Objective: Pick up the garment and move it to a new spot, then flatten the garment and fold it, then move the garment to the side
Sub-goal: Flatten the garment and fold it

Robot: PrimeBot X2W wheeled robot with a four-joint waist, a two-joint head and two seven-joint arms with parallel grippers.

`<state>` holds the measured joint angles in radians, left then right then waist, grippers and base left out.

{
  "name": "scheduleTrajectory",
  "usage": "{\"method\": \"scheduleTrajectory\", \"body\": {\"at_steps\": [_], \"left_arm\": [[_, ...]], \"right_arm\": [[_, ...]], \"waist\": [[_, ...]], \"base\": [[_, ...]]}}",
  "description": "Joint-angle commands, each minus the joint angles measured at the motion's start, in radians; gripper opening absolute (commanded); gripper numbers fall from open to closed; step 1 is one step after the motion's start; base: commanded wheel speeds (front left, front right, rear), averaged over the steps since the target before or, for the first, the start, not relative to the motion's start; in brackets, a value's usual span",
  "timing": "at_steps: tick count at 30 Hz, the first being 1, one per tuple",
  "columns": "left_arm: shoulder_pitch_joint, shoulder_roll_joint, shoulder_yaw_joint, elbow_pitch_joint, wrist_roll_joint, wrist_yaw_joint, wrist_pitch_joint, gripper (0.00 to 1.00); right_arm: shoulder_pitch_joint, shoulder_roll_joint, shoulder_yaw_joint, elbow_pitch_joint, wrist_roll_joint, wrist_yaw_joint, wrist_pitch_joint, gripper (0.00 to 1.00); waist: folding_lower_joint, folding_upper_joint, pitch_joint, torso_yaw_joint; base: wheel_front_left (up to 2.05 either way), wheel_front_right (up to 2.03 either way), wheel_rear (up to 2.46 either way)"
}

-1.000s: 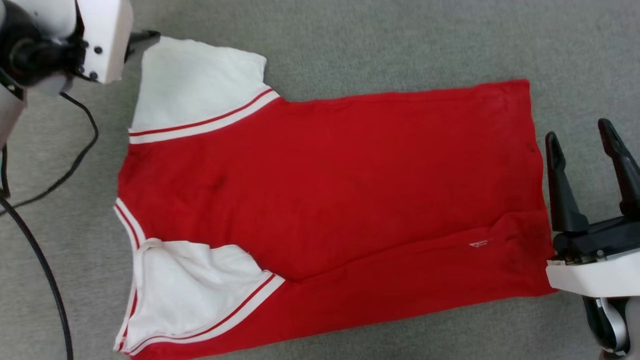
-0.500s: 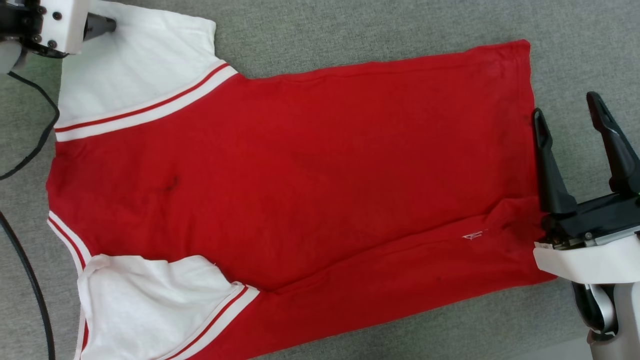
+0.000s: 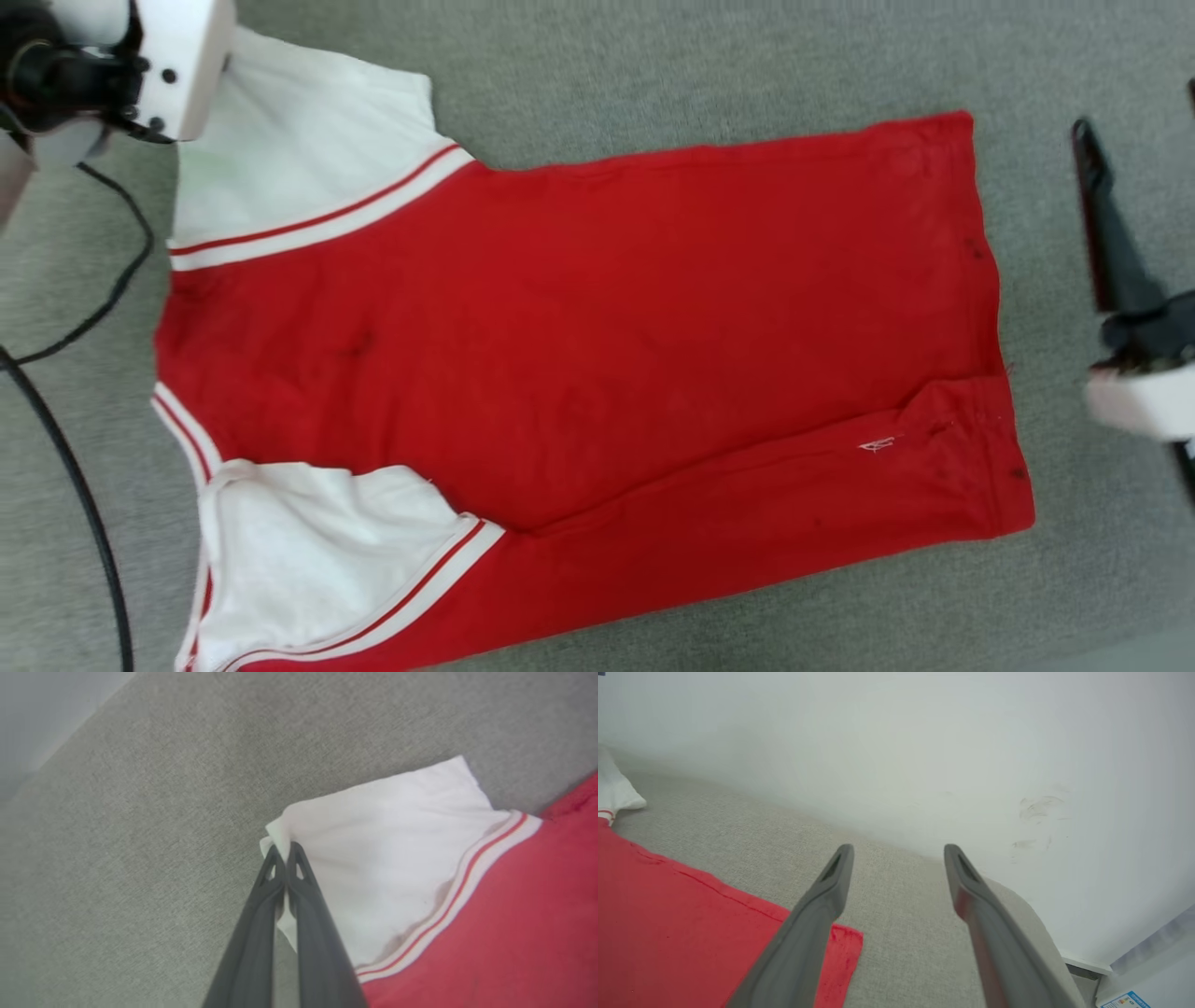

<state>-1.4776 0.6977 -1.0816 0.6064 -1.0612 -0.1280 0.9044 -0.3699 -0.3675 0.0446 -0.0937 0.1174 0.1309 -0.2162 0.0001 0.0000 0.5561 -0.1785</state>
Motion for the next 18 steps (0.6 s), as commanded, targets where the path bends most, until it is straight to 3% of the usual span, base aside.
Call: {"method": "scheduleTrajectory", "body": {"at_steps": [1, 6, 12, 18], "left_arm": [[0.026, -0.008, -0.003, -0.02, -0.011, -0.001, -0.023, 0.0], [0.047, -0.012, -0.03, -0.119, -0.033, -0.001, -0.082, 0.0], [0.061, -0.002, -0.072, -0.23, -0.043, -0.001, -0.136, 0.0], [0.044, 0.001, -0.097, -0.301, -0.046, -0.001, -0.179, 0.0]], "right_arm": [[-0.048, -0.046, 0.009, 0.014, 0.014, 0.0, 0.034, 1.0], [-0.147, -0.183, 0.093, 0.073, 0.119, -0.001, 0.246, 1.0], [-0.268, -0.36, 0.267, 0.125, 0.316, -0.001, 0.647, 1.0], [-0.399, -0.484, 0.433, 0.161, 0.53, -0.001, 0.992, 1.0]], "waist": [[-0.0001, 0.0, -0.045, 0.027], [-0.0001, 0.0, -0.095, 0.073], [-0.0001, 0.0, -0.12, 0.127], [-0.0001, 0.0, -0.106, 0.171]], "base": [[0.0, 0.0, 0.0], [0.0, 0.0, 0.0], [0.0, 0.0, 0.0], [0.0, 0.0, 0.0]]}}
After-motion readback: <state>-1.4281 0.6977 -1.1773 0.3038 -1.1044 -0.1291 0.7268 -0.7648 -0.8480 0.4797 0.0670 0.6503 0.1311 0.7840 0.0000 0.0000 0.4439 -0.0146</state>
